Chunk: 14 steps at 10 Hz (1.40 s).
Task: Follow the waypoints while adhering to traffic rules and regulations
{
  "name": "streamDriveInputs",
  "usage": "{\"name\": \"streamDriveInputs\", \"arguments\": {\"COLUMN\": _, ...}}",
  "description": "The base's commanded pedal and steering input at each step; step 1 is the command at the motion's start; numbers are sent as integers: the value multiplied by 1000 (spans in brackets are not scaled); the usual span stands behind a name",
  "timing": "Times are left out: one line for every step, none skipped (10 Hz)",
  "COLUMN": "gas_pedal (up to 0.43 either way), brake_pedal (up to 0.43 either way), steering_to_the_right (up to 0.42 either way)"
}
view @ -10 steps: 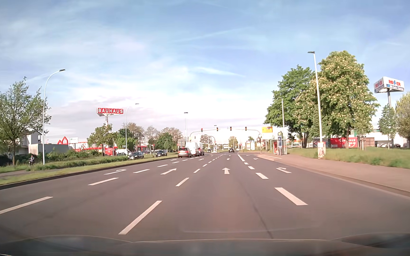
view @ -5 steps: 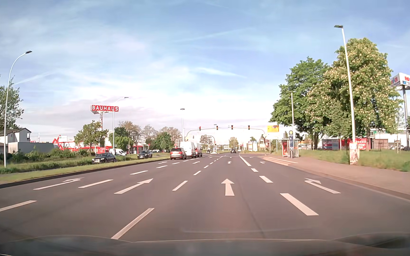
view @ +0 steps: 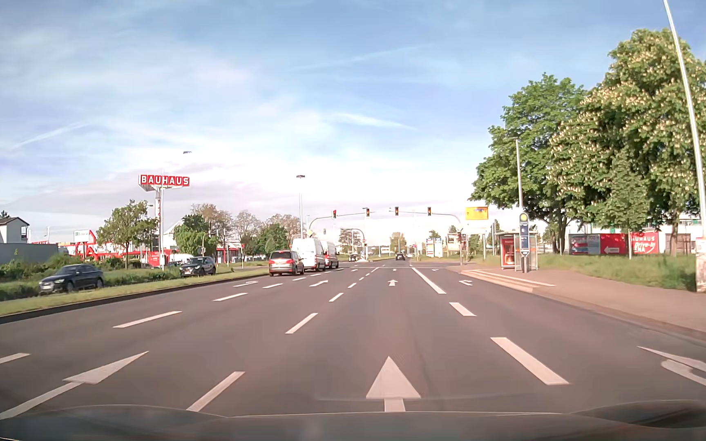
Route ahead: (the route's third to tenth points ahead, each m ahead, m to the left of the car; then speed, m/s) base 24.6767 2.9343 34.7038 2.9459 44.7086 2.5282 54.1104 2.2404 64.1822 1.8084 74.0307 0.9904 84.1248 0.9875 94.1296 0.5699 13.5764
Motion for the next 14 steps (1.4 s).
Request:
{"name": "streamDriveInputs", "arguments": {"gas_pedal": 0, "brake_pedal": 134, "steering_to_the_right": 5}}
{"name": "streamDriveInputs", "arguments": {"gas_pedal": 0, "brake_pedal": 152, "steering_to_the_right": 5}}
{"name": "streamDriveInputs", "arguments": {"gas_pedal": 0, "brake_pedal": 177, "steering_to_the_right": 5}}
{"name": "streamDriveInputs", "arguments": {"gas_pedal": 0, "brake_pedal": 189, "steering_to_the_right": 5}}
{"name": "streamDriveInputs", "arguments": {"gas_pedal": 0, "brake_pedal": 213, "steering_to_the_right": 5}}
{"name": "streamDriveInputs", "arguments": {"gas_pedal": 0, "brake_pedal": 232, "steering_to_the_right": 4}}
{"name": "streamDriveInputs", "arguments": {"gas_pedal": 0, "brake_pedal": 238, "steering_to_the_right": 4}}
{"name": "streamDriveInputs", "arguments": {"gas_pedal": 0, "brake_pedal": 250, "steering_to_the_right": 2}}
{"name": "streamDriveInputs", "arguments": {"gas_pedal": 0, "brake_pedal": 250, "steering_to_the_right": 1}}
{"name": "streamDriveInputs", "arguments": {"gas_pedal": 0, "brake_pedal": 256, "steering_to_the_right": 0}}
{"name": "streamDriveInputs", "arguments": {"gas_pedal": 0, "brake_pedal": 262, "steering_to_the_right": 1}}
{"name": "streamDriveInputs", "arguments": {"gas_pedal": 0, "brake_pedal": 268, "steering_to_the_right": 0}}
{"name": "streamDriveInputs", "arguments": {"gas_pedal": 0, "brake_pedal": 274, "steering_to_the_right": 0}}
{"name": "streamDriveInputs", "arguments": {"gas_pedal": 0, "brake_pedal": 280, "steering_to_the_right": 0}}
